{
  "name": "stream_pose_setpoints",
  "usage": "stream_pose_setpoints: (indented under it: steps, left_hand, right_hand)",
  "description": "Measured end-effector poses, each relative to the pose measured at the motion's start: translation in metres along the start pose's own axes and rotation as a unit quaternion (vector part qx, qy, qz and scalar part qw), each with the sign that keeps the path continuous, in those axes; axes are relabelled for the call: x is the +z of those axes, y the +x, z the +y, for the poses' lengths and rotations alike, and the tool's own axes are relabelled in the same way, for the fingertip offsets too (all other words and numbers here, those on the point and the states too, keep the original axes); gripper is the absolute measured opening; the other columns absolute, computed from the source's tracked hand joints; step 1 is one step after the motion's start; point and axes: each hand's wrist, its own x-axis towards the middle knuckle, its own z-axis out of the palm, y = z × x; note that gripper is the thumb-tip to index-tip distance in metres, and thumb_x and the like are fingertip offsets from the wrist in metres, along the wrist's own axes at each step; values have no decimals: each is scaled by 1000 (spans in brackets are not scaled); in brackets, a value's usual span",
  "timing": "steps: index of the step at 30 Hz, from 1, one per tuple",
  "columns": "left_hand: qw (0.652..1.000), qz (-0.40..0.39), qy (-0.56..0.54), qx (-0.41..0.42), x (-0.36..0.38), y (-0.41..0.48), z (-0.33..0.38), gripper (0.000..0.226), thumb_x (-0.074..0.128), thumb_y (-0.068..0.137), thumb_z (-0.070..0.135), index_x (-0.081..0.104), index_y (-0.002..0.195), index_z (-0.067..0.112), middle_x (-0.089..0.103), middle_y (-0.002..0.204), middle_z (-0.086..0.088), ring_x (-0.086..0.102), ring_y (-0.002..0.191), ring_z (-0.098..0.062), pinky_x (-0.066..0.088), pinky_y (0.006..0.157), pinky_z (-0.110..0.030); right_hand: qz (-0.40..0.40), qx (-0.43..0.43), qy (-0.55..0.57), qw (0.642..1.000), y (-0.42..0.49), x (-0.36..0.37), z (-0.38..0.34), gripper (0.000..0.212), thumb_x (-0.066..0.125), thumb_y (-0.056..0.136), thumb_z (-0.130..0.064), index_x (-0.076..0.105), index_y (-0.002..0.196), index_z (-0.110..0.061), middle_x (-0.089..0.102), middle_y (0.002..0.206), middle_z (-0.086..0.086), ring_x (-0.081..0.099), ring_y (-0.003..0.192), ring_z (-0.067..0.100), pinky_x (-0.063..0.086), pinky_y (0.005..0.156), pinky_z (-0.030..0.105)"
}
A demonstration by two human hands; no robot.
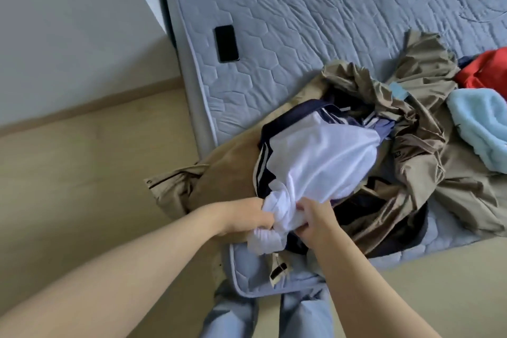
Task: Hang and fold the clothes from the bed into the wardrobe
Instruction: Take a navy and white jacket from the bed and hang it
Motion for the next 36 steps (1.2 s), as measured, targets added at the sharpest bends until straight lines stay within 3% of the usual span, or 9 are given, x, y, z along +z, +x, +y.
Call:
stream_pose_setpoints:
  steps: [4,7,12,17,21,25,29,32,36]
  left_hand:
    - [986,16,-151,-67,-15,-25,-58,29,57,85,44,62,102,20,64,105,-2,59,96,-18,44,90,-28]
    - [913,156,-351,-138,-27,-26,-79,47,47,86,59,59,95,15,68,89,-6,65,74,-18,53,73,-31]
    - [853,140,-477,-163,-15,-19,-90,23,63,87,30,64,81,7,69,62,-9,67,58,-23,52,49,-28]
    - [803,306,-498,-115,-3,-19,-108,18,60,82,7,63,100,5,64,88,-14,61,79,-29,50,76,-35]
    - [814,349,-464,-26,-10,-32,-107,41,62,79,2,59,118,14,64,107,-13,63,95,-32,50,76,-36]
    - [803,262,-534,44,-7,-63,-78,33,59,81,-1,62,111,10,69,91,-11,66,80,-25,53,72,-31]
    - [848,64,-511,125,-8,-102,-38,30,48,79,4,64,105,5,65,88,-12,61,81,-21,50,75,-30]
    - [911,57,-381,148,-9,-129,-11,41,30,82,-12,61,103,4,62,87,-12,59,80,-22,51,73,-27]
    - [963,128,-164,172,-9,-156,11,58,26,78,-23,55,108,18,69,100,-3,64,100,-15,47,91,-30]
  right_hand:
    - [5,3,-1,1000,-21,31,49,22,43,89,-1,56,94,-17,58,86,10,55,79,27,48,71,35]
    - [-20,2,-59,998,-29,41,65,19,42,92,-8,56,96,-21,62,95,7,58,90,26,49,85,38]
    - [-77,26,-182,980,-36,52,87,24,42,90,-8,63,99,-17,65,97,11,60,92,28,51,81,36]
    - [-41,6,-205,978,-37,33,96,24,37,84,1,57,80,-11,47,67,8,44,61,21,36,57,27]
    - [-28,-40,-223,974,-39,30,89,40,34,83,4,47,113,-19,44,75,9,38,54,17,29,49,26]
    - [-131,-175,-250,943,-67,29,75,81,55,78,1,24,143,-35,32,134,-5,45,114,14,39,83,26]
    - [-221,-261,-281,897,-96,47,56,77,63,73,2,33,138,-26,46,129,-6,46,120,15,45,95,32]
    - [-159,-297,-309,889,-116,46,39,25,51,89,-7,58,112,-13,65,97,1,62,94,15,51,82,27]
    - [-107,-198,-225,948,-137,35,8,29,38,93,-11,67,98,-11,64,77,6,59,70,17,47,66,23]
